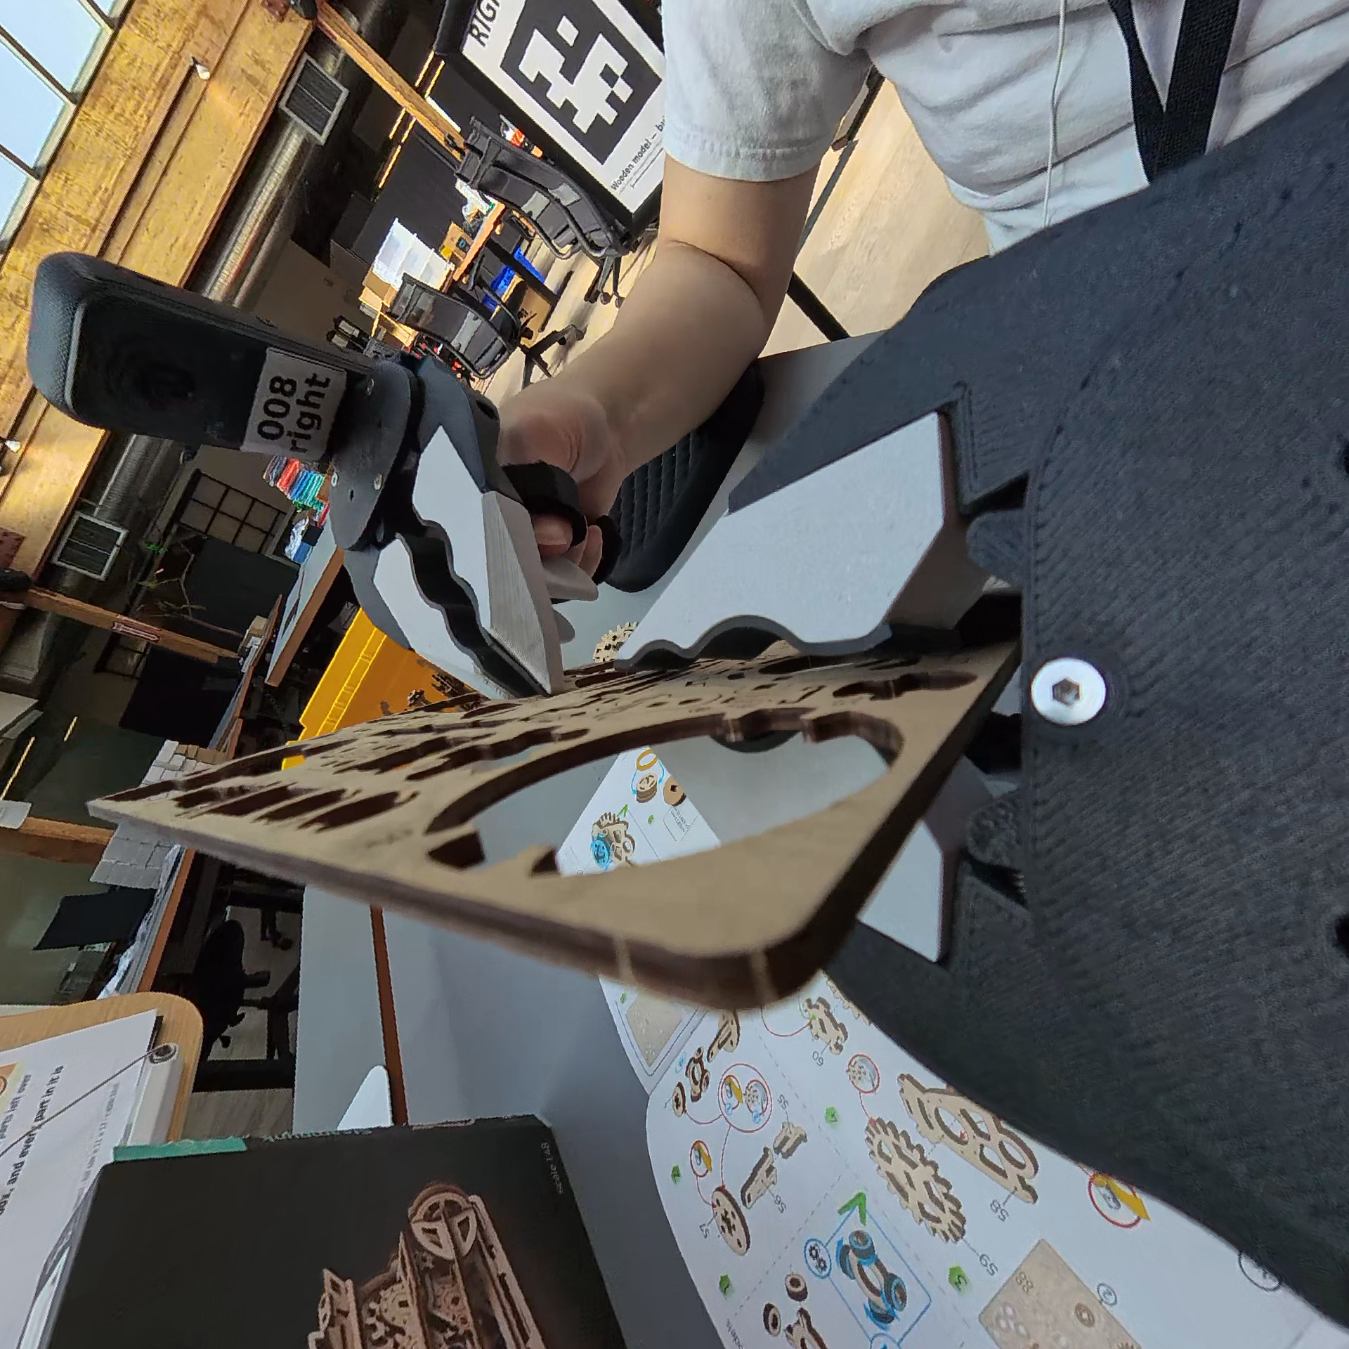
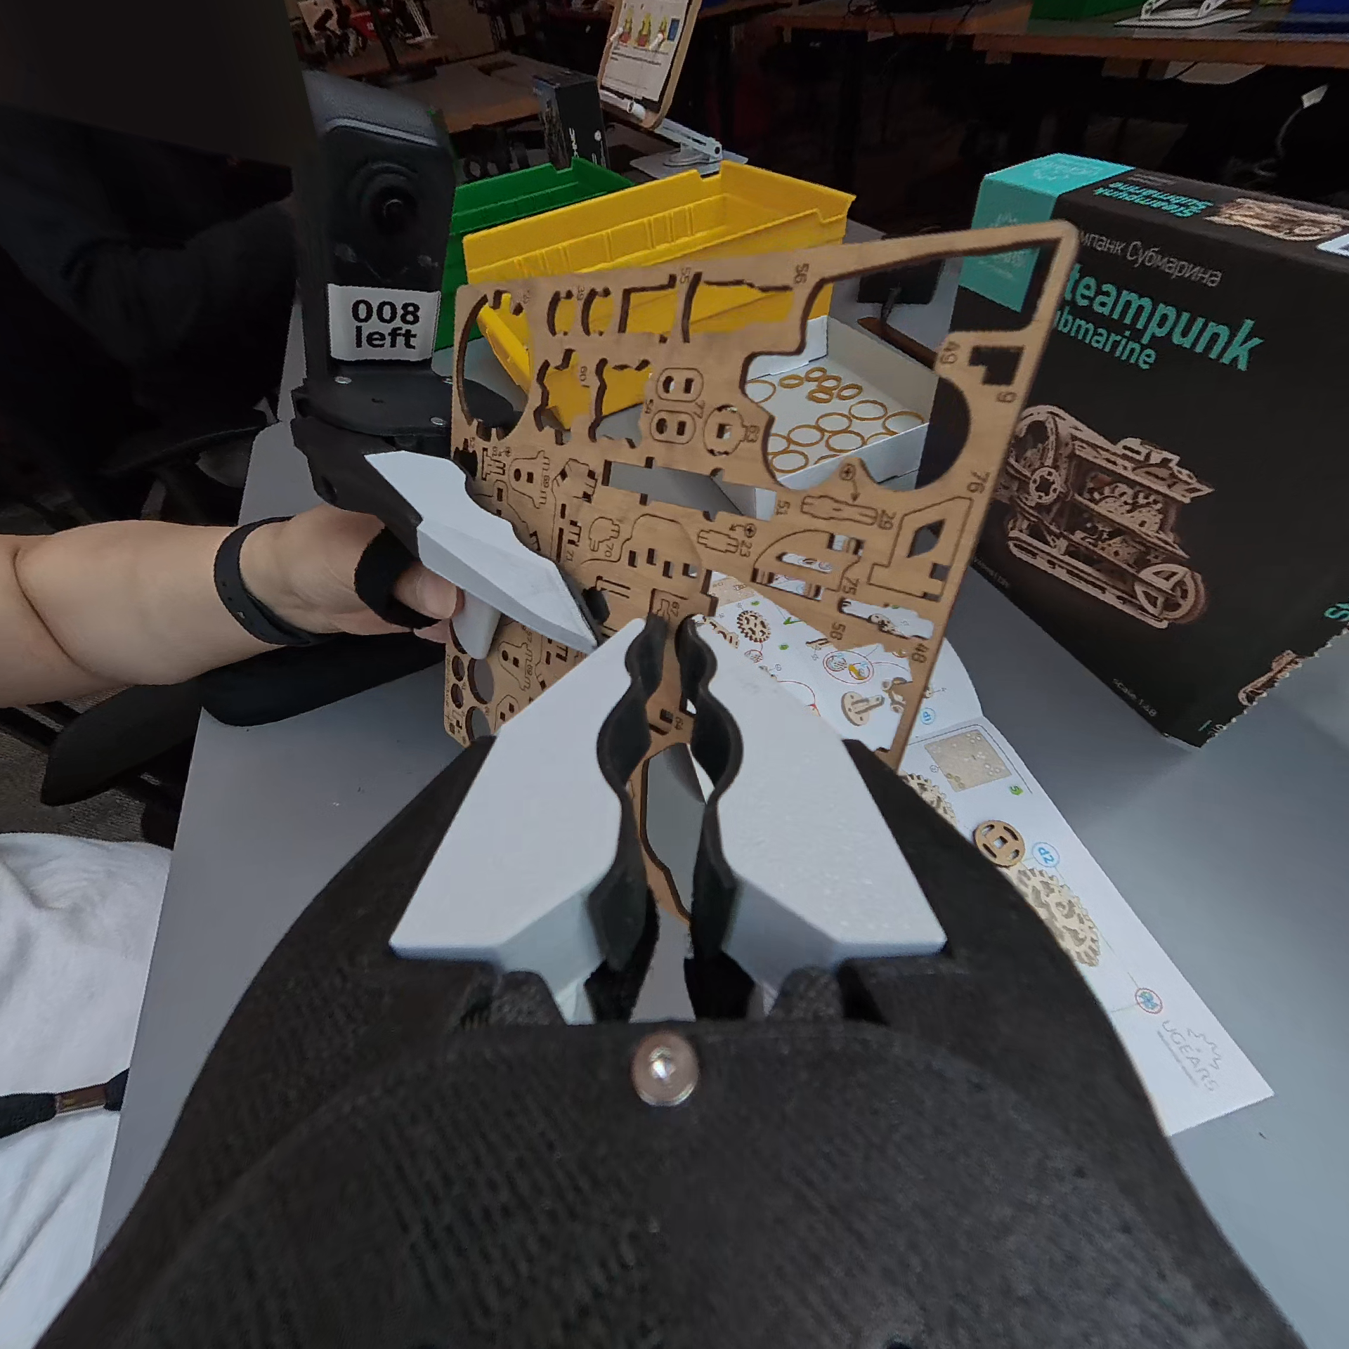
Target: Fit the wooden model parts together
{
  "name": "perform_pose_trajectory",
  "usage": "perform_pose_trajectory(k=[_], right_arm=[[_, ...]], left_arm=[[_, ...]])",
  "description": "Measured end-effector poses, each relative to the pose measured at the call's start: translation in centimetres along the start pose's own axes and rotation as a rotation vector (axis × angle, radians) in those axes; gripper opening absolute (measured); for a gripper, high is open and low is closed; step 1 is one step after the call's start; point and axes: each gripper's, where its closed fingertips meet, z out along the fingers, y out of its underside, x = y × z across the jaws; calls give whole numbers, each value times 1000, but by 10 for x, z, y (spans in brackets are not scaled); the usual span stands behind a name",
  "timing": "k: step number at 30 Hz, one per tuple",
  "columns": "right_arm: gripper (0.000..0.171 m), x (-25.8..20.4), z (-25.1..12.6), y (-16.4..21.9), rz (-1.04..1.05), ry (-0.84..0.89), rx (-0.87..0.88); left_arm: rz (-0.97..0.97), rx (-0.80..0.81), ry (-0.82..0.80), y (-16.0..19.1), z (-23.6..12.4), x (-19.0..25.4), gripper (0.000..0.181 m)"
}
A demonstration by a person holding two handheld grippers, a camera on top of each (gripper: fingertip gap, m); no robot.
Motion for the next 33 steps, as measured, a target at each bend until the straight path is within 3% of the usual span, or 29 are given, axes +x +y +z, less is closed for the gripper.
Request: perform_pose_trajectory(k=[3,6,10,14,19,22,26,33], right_arm=[[4,-7,-2,-9,-46,-61,56],[7,-13,-7,-12,71,-201,65],[4,-12,-4,-8,78,-194,49],[3,-8,-3,-10,69,-155,77],[4,-8,4,-13,16,-61,129],[4,-8,8,-11,20,-53,127],[4,-7,8,-9,53,-92,136],[4,-7,8,-11,82,-107,158]], left_arm=[[-11,37,61,-7,-5,4,1],[35,24,72,-7,-5,8,1],[56,11,71,-5,-5,6,2],[-37,39,70,-8,-5,-1,35],[-47,87,-24,-15,-11,-18,42],[-39,81,-53,-13,-12,-23,36],[-31,103,53,-16,-14,-9,3],[-34,85,69,-15,-16,-7,1]])
